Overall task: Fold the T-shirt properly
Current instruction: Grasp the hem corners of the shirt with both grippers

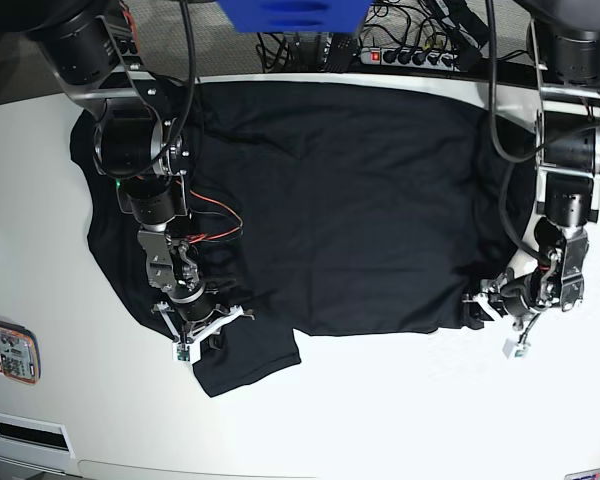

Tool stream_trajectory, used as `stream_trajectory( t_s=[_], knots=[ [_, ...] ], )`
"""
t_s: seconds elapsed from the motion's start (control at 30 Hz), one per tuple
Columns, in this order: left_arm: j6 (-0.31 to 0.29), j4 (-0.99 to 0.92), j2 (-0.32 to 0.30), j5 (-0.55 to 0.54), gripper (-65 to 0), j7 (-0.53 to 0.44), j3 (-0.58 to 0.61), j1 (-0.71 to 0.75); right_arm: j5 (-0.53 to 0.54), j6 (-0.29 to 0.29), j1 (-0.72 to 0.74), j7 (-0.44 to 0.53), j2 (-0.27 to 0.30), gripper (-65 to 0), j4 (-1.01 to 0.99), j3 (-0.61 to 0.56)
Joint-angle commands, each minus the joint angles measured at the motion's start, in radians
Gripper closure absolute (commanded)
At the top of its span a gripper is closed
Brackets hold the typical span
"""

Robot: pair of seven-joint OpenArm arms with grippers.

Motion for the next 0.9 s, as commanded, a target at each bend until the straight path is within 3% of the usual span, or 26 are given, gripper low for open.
stream_trajectory(
  t_s=[0.0,0.13,0.4,0.6,0.8,0.87],
  knots=[
    [0.001,0.048,-0.040,-0.009,-24.4,0.002,-0.003,-0.004,-0.022,-0.013,-0.013,-0.152,-0.002,0.0,-0.016,-0.002],
    [0.002,0.160,-0.071,-0.009,-24.4,0.004,-0.003,0.049,-0.022,-0.013,-0.013,-0.152,-0.002,0.0,-0.016,-0.002],
    [0.002,0.170,-0.095,-0.010,-24.3,0.004,-0.032,0.068,-0.022,-0.013,-0.013,-0.152,-0.002,0.0,-0.016,-0.002],
    [-0.002,0.171,-0.095,-0.009,-24.3,0.004,-0.174,0.069,-0.022,-0.013,-0.013,-0.154,-0.002,0.0,-0.016,-0.002],
    [-0.006,0.171,-0.092,-0.009,-24.3,-0.002,-0.184,0.069,-0.022,-0.013,-0.013,-0.154,-0.002,0.0,-0.016,-0.002],
    [-0.006,0.171,-0.066,-0.003,-24.3,-0.004,-0.185,0.069,-0.022,-0.013,-0.013,-0.154,-0.002,0.0,-0.016,-0.002]
  ],
)
